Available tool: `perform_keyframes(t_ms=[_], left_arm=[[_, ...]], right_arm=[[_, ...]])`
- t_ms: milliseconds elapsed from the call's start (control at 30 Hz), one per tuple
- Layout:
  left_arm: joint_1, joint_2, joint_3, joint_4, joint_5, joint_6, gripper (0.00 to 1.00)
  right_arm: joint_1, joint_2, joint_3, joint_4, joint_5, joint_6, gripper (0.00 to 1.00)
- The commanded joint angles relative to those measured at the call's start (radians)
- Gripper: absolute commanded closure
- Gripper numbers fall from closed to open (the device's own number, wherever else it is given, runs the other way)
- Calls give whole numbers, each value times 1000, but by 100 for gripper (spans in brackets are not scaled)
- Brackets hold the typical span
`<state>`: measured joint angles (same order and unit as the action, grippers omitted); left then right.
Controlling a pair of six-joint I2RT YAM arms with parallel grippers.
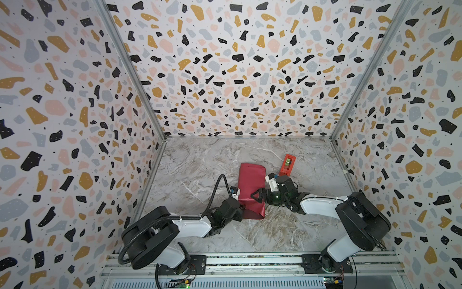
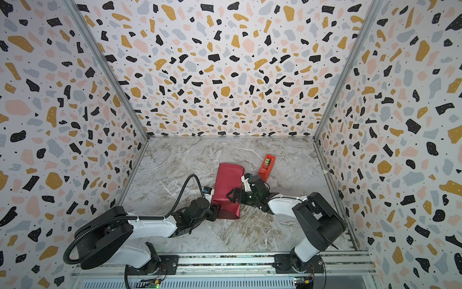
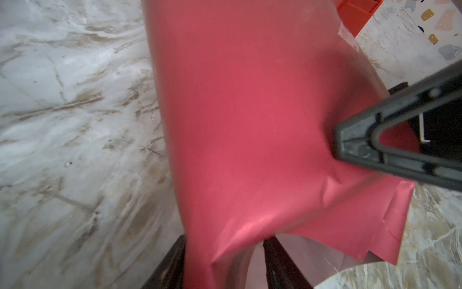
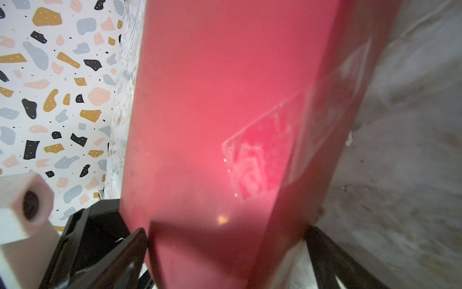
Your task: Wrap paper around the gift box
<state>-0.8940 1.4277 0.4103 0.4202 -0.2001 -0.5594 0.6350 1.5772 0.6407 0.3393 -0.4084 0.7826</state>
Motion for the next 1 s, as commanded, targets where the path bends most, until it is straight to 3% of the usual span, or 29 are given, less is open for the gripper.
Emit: perform_keyframes(t_ms=[0,967], left_arm=[[7,-19,15,3,-8,30,51],[17,99,37,81,27,-12,72]], right_arm=[[-3,5,10,-77,11,-26,1],[-13,4,41,-120,9,-60,1]])
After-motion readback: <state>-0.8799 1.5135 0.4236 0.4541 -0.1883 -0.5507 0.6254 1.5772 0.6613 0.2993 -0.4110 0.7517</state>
